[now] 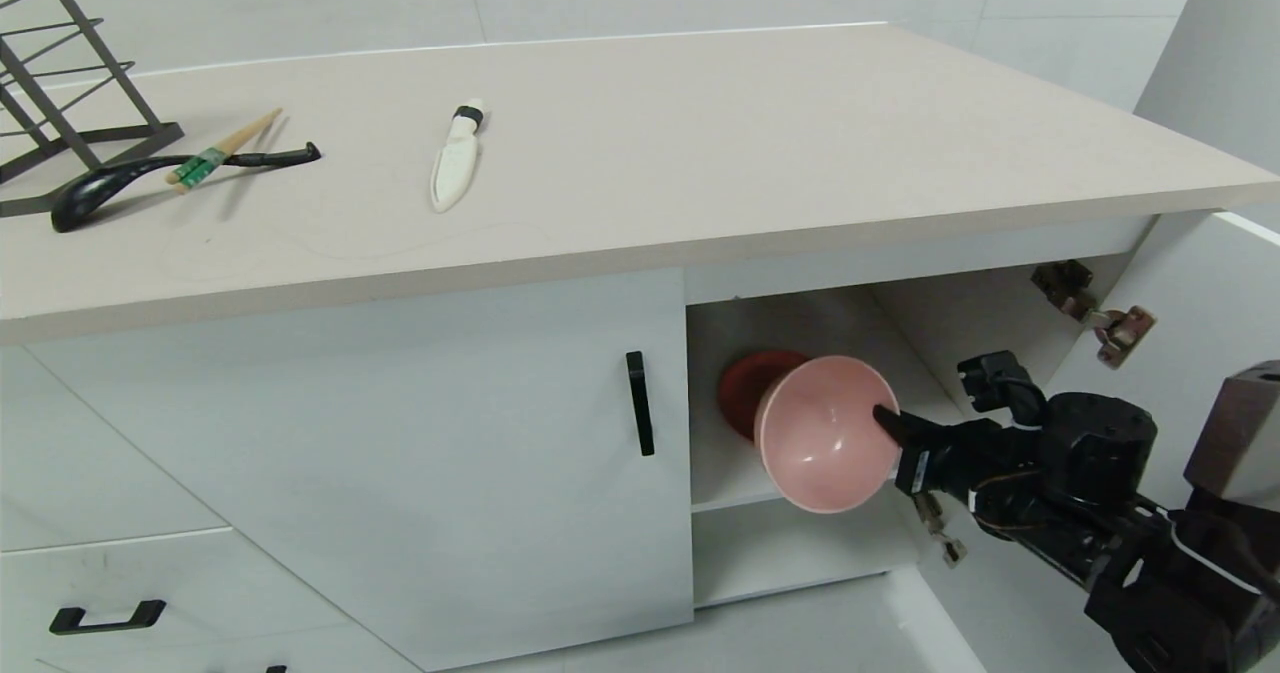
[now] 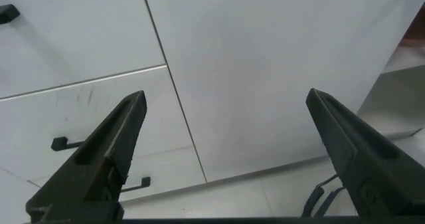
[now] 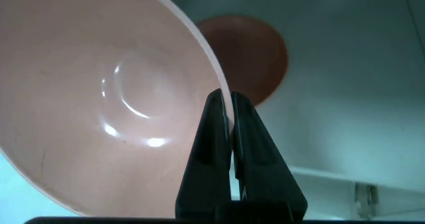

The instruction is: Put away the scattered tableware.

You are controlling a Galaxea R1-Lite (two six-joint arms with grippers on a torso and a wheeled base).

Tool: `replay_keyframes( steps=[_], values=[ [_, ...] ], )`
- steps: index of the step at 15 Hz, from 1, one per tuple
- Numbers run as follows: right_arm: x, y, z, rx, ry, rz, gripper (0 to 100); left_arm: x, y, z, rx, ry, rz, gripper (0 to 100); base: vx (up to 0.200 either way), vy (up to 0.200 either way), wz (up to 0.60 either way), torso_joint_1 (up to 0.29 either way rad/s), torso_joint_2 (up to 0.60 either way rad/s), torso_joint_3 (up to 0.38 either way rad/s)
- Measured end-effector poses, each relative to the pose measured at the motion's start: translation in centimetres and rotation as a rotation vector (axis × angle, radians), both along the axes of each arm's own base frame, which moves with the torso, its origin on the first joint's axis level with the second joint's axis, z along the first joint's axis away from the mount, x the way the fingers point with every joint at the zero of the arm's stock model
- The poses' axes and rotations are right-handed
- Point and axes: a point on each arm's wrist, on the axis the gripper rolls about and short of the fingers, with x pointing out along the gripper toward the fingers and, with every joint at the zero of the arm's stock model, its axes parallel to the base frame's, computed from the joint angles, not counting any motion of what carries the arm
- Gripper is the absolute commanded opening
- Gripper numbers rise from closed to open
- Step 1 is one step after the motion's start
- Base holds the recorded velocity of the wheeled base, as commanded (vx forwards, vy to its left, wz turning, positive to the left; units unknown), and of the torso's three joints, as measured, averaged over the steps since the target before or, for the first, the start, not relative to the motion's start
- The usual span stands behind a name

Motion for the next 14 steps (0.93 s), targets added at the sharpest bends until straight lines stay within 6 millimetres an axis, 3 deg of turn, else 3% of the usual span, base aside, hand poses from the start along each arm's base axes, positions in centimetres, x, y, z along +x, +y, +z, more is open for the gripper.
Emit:
replay_keyframes(
  steps=[4, 6, 14],
  values=[
    [3.8, 0.0, 0.4, -0.017, 0.007, -0.026, 0, 0.0, 0.2, 0.0, -0.041, -0.003, 0.082, 100, 0.000, 0.000, 0.00, 0.000, 0.00, 0.000],
    [4.7, 0.2, 1.0, -0.025, 0.007, -0.025, 0, 0.0, 0.2, 0.0, -0.045, -0.004, 0.108, 100, 0.000, 0.000, 0.00, 0.000, 0.00, 0.000],
    [5.8, 0.6, 3.6, -0.062, 0.016, 0.001, 0, 0.0, -0.1, -0.3, -0.046, 0.026, -0.049, 100, 0.000, 0.000, 0.00, 0.000, 0.00, 0.000]
  ],
)
